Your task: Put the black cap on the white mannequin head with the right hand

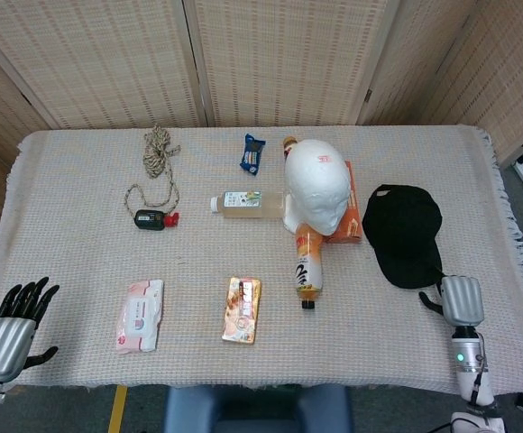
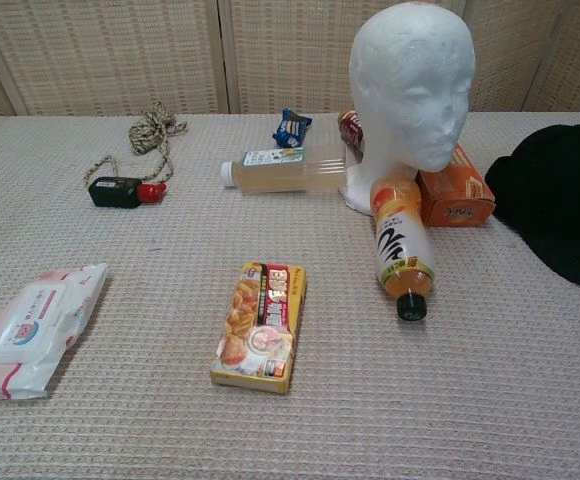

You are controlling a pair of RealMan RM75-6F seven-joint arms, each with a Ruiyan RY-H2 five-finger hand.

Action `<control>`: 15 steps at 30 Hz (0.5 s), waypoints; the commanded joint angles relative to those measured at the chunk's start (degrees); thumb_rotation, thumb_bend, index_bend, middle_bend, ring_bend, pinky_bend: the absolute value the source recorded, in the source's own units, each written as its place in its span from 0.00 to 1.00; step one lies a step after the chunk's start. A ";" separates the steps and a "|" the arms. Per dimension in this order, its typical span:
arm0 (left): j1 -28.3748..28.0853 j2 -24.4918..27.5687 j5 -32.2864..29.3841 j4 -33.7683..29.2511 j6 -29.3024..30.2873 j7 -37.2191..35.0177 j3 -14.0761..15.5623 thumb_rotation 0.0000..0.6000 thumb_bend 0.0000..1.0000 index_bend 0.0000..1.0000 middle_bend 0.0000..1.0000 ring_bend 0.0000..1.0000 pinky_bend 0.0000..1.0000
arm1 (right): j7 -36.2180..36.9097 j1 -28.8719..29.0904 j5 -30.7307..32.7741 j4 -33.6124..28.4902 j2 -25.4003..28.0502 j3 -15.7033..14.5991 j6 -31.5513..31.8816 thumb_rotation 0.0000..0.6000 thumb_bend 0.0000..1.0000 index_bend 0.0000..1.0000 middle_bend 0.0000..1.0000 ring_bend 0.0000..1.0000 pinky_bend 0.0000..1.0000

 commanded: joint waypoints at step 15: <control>-0.05 -0.68 -1.17 0.59 -0.04 1.26 -0.51 1.00 0.08 0.12 0.00 0.00 0.10 | -0.89 2.16 1.65 1.75 -1.68 0.14 -3.18 1.00 0.16 0.48 1.00 1.00 1.00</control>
